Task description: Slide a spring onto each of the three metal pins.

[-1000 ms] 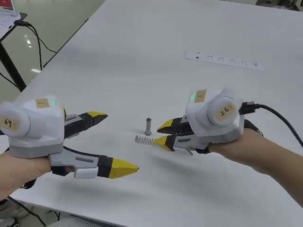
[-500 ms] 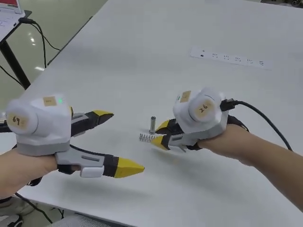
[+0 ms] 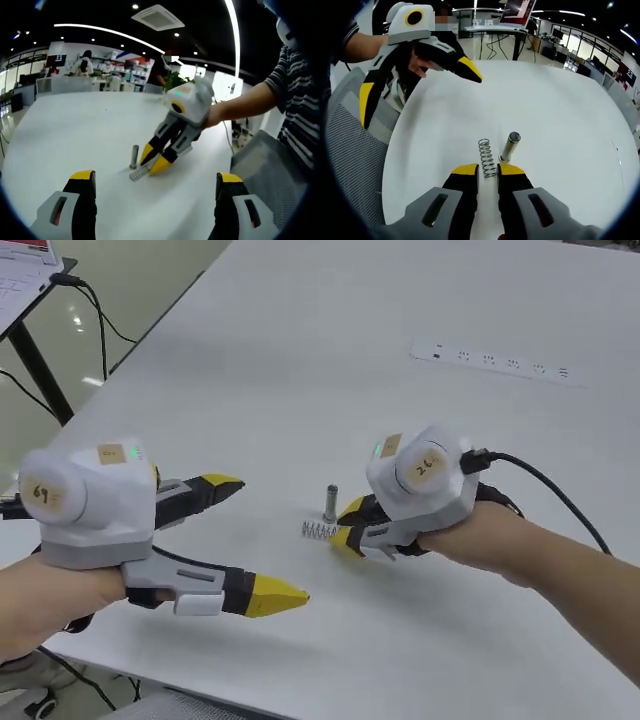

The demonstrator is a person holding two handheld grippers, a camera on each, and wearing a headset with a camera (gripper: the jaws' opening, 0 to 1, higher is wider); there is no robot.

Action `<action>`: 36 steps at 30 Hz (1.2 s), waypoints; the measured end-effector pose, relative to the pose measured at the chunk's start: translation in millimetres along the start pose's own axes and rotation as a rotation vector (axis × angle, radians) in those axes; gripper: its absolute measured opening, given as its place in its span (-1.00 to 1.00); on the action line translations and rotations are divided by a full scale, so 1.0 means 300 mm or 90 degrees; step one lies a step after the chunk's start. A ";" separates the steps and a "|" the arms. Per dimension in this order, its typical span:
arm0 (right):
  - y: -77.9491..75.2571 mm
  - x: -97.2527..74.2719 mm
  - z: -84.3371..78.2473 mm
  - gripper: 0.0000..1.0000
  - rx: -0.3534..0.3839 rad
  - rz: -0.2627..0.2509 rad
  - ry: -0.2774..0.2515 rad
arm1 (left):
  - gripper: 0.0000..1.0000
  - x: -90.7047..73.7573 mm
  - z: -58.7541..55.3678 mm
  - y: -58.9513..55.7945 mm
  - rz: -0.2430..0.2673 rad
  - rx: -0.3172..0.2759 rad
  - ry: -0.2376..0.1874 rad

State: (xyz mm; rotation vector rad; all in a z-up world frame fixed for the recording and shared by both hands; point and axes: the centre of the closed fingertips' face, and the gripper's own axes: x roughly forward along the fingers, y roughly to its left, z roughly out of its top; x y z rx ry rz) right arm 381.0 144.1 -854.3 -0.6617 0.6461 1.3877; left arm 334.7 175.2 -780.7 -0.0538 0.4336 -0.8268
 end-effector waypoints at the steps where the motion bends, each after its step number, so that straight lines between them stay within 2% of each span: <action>1: 0.005 0.003 -0.004 -0.77 -0.002 0.003 0.002 | 0.94 0.000 0.000 0.000 0.000 0.000 0.000; 6: 0.004 0.012 -0.016 -0.80 -0.005 0.002 0.009 | 0.93 -0.001 -0.001 0.000 -0.001 0.000 0.001; 15: 0.025 0.000 -0.006 -0.84 -0.026 0.004 -0.003 | 0.92 -0.004 -0.003 -0.014 -0.004 -0.002 0.005; 18: 0.028 -0.034 0.000 -0.84 -0.035 -0.006 -0.004 | 0.90 0.000 0.006 -0.027 -0.014 0.012 0.003; 22: 0.042 -0.082 0.007 -0.85 -0.045 -0.003 -0.018 | 0.88 0.014 0.016 -0.041 -0.023 0.012 0.003; 36: 0.080 -0.226 -0.028 -0.85 -0.075 -0.003 -0.024 | 0.77 0.064 0.020 -0.104 -0.068 0.022 0.020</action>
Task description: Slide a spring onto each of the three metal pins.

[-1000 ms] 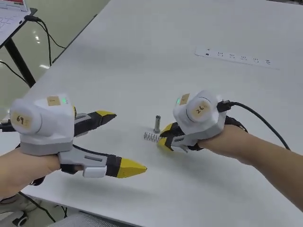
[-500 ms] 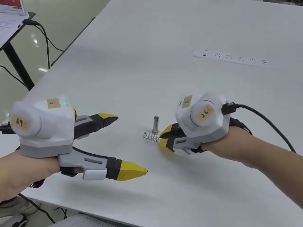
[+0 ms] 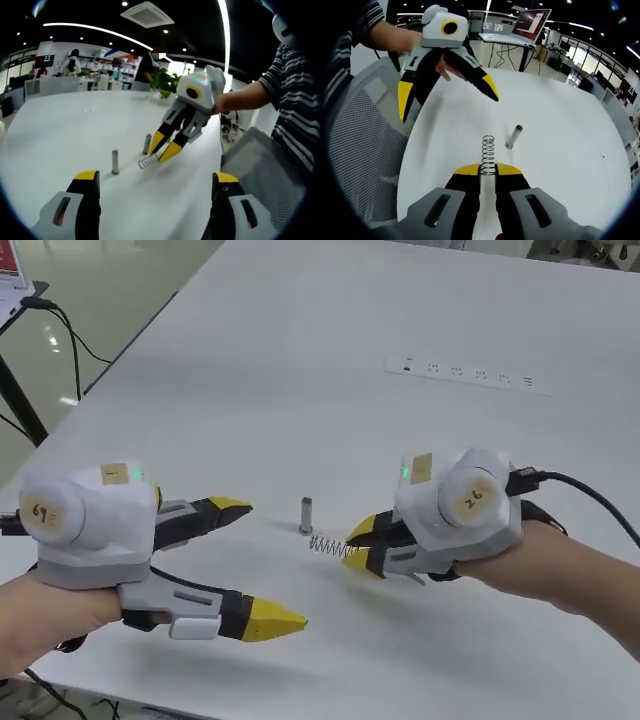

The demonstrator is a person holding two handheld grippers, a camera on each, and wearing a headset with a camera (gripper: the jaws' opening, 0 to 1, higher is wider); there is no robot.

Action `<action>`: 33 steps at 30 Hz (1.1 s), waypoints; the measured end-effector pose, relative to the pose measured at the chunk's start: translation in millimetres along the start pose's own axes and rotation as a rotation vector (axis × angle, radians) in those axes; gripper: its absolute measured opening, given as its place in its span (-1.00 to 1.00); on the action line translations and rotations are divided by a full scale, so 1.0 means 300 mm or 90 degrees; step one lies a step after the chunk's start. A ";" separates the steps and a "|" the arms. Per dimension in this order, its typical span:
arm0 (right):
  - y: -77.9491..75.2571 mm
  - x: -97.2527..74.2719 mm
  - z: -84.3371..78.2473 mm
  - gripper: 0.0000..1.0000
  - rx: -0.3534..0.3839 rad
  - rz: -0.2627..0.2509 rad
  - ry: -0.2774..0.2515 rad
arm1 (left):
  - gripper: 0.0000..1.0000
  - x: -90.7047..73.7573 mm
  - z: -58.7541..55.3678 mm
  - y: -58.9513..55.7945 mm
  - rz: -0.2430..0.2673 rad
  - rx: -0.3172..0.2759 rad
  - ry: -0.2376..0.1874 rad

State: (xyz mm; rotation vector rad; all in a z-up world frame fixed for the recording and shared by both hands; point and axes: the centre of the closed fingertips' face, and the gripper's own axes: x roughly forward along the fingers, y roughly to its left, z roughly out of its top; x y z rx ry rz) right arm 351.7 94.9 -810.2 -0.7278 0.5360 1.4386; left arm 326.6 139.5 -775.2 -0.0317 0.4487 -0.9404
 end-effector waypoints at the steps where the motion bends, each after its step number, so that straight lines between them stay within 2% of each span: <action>1: 0.003 -0.007 0.000 -0.85 -0.001 0.000 -0.001 | 0.74 0.003 0.000 -0.003 -0.004 -0.002 0.001; 4: 0.021 -0.031 -0.003 -0.85 -0.006 0.001 -0.005 | 0.61 0.022 -0.013 -0.037 -0.040 -0.006 0.015; 6: 0.031 -0.040 -0.005 -0.85 -0.009 0.002 -0.006 | 0.53 0.036 -0.019 -0.049 -0.051 0.000 0.022; 17: 0.069 -0.073 -0.034 -0.85 -0.029 0.008 0.002 | 0.36 0.087 -0.012 -0.082 -0.084 0.015 0.031; 24: 0.076 -0.093 -0.026 -0.85 -0.029 0.003 -0.006 | 0.18 0.115 -0.008 -0.088 -0.093 0.028 0.033; 31: 0.098 -0.108 -0.019 -0.85 -0.047 0.006 -0.008 | -0.23 0.149 0.010 -0.113 -0.127 0.038 0.036; 33: 0.105 -0.111 -0.021 -0.85 -0.054 0.010 -0.008 | -0.25 0.162 0.021 -0.114 -0.128 0.045 0.031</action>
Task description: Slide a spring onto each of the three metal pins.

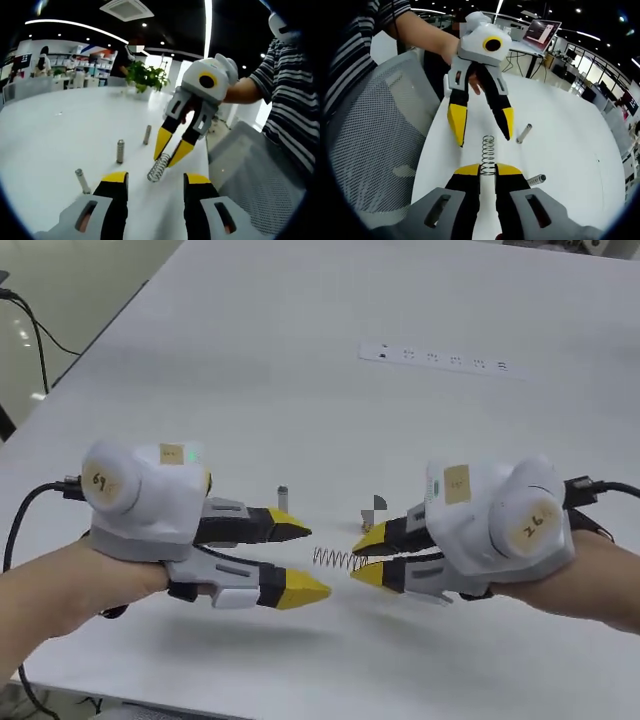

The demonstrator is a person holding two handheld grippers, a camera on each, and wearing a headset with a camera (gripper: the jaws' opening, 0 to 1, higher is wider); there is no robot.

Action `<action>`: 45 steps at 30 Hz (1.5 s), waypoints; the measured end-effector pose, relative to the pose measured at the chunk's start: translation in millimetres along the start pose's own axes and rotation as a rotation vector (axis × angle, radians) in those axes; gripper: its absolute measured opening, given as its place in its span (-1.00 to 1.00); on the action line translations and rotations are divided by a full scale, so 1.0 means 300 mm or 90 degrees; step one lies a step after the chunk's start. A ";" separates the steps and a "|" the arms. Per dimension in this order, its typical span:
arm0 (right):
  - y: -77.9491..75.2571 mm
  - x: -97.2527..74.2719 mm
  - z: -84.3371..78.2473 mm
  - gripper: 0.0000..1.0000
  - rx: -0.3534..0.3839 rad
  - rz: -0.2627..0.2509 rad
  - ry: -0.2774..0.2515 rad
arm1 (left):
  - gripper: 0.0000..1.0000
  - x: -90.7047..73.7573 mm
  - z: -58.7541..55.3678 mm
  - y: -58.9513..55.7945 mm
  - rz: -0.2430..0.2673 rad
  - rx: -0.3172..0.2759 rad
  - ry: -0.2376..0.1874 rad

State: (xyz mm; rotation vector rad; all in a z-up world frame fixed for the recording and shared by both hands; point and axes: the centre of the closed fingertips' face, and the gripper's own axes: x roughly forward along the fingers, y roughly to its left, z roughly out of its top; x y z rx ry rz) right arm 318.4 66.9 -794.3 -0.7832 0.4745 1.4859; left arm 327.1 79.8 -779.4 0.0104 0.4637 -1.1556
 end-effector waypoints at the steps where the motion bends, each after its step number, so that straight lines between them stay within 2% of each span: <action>1: 0.003 -0.001 0.000 -0.85 -0.002 0.002 -0.001 | -0.28 0.005 0.002 -0.001 -0.004 0.001 0.001; 5: 0.004 -0.012 0.005 -0.85 -0.003 -0.002 -0.007 | -0.48 0.018 0.007 -0.012 -0.023 0.013 0.007; 9: 0.004 -0.019 0.013 -0.85 -0.004 -0.003 -0.014 | -0.55 0.029 0.013 -0.018 -0.029 0.019 0.007; 17: 0.002 -0.027 0.028 -0.85 -0.006 -0.004 -0.024 | -0.88 0.030 0.021 -0.030 -0.043 0.030 0.006; 31: 0.013 -0.027 0.035 -0.85 0.004 0.001 -0.035 | -0.92 0.021 0.018 -0.045 -0.066 0.049 0.005; 39: 0.018 -0.026 0.035 -0.84 0.043 0.000 -0.045 | -0.93 0.020 0.017 -0.048 -0.088 0.063 0.024; 42: 0.023 -0.024 0.015 -0.83 0.060 0.007 -0.031 | -0.93 0.024 0.016 -0.051 -0.095 0.061 0.028; 45: 0.019 -0.025 0.001 -0.77 0.066 0.000 -0.033 | -0.94 0.023 0.008 -0.056 -0.099 0.060 0.036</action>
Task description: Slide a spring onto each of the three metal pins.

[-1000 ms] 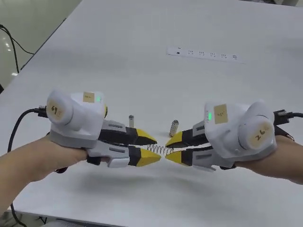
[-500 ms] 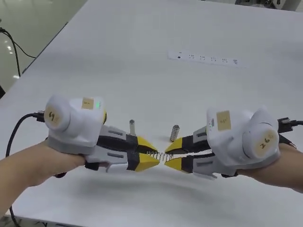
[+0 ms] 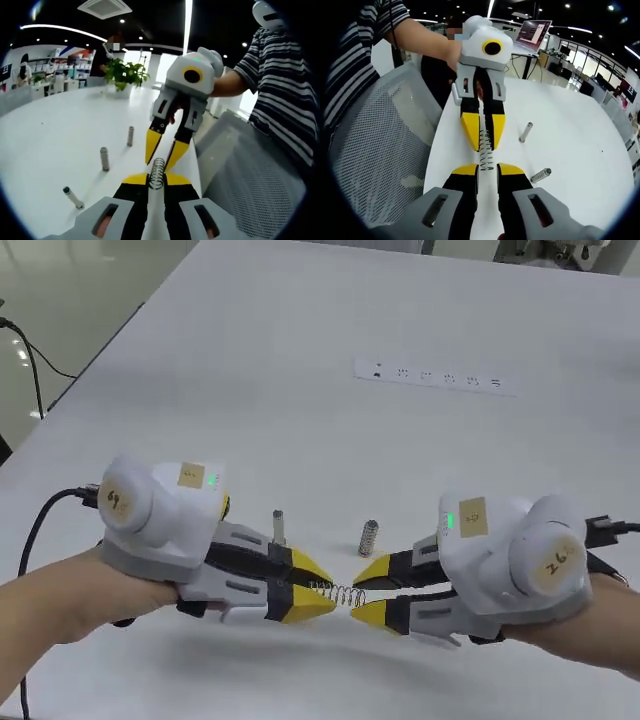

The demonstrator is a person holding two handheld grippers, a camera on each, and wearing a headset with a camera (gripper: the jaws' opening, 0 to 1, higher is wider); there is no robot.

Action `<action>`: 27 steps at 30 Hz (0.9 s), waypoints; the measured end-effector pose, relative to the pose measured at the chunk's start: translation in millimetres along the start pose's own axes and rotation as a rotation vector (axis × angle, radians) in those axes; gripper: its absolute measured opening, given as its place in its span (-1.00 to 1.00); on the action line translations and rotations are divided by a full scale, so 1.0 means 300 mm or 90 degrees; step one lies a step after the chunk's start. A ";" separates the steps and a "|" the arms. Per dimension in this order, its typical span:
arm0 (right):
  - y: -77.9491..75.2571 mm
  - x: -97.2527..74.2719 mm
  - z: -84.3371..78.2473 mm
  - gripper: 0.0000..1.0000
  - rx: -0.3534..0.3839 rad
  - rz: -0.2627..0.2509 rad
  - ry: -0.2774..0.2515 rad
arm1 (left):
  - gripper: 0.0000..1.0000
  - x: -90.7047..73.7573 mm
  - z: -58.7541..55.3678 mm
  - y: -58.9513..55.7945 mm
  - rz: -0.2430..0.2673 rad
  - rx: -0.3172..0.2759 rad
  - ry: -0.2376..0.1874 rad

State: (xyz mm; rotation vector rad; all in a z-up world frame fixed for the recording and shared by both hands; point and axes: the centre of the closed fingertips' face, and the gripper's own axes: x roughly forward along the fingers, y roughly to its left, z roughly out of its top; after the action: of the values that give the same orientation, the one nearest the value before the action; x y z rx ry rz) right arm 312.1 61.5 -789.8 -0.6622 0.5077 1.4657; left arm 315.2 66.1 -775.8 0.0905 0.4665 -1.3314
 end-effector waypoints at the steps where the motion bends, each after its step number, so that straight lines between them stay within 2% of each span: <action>1: 0.002 0.000 -0.003 -0.77 0.006 0.002 -0.001 | -0.94 0.000 0.000 -0.002 -0.002 -0.001 0.000; 6: 0.011 0.006 -0.006 -0.77 0.027 0.006 -0.010 | -0.94 0.001 0.002 -0.010 -0.006 -0.003 0.001; 9: 0.017 0.009 -0.002 -0.84 0.026 0.010 -0.014 | -0.94 0.001 0.001 -0.012 -0.006 -0.003 0.003; 14: 0.016 0.005 0.006 -0.85 0.015 0.002 -0.019 | -0.94 -0.003 -0.005 -0.012 -0.003 -0.006 0.006; 19: 0.003 -0.016 0.034 -0.86 -0.026 -0.007 -0.016 | -0.95 0.000 -0.019 -0.009 0.002 0.000 0.016; 27: -0.003 -0.033 0.069 -0.86 -0.077 -0.009 -0.004 | -0.95 0.005 -0.019 -0.004 0.005 0.005 0.011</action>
State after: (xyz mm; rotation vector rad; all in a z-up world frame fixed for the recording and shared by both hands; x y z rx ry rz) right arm 310.7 68.4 -767.9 -0.7549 0.4105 1.4942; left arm 312.8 66.4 -781.2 0.1092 0.4750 -1.3250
